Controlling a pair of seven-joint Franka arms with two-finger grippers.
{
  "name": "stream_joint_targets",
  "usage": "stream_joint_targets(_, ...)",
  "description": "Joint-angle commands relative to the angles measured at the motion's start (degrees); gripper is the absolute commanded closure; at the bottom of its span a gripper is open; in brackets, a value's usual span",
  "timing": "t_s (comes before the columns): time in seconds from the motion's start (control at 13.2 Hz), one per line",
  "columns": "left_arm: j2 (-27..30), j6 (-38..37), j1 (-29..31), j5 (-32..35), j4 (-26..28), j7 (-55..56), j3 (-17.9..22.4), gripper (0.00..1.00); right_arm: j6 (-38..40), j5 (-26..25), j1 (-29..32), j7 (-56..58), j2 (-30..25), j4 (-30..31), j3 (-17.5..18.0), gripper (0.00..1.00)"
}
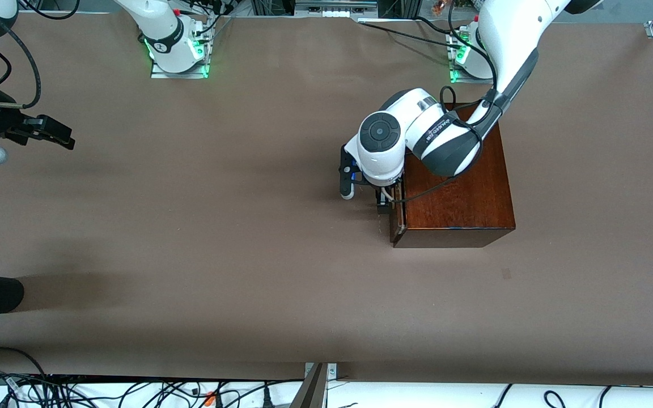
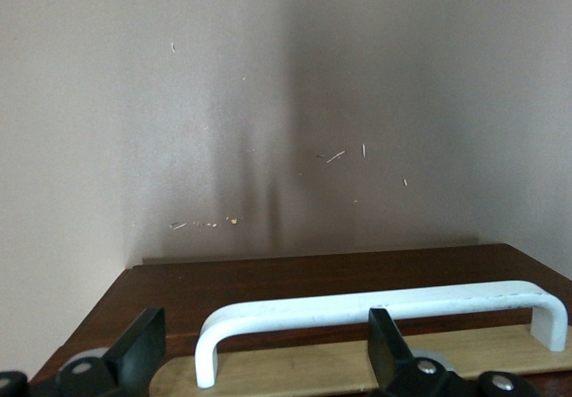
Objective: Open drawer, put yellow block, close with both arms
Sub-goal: 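Push the drawer shut into the box with the left gripper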
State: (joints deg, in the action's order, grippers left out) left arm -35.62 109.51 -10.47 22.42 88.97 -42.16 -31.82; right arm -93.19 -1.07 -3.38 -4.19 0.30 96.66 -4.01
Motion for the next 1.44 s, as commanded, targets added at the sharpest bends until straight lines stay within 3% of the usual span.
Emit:
stream_joint_targets(0.0,1.3,-1.1,0.4,0.8,-0.1,-1.4,0.1,0.0,0.5,-0.1,1.0,-0.1,0.4,-1.0,0.9,0.0)
stream_joint_targets(1.36,1.4,-3.0,0.5,0.9,-0.3,-1.1,0.4,0.0,0.5,-0.1,1.0,0.0,0.4,-1.0,0.9,0.0)
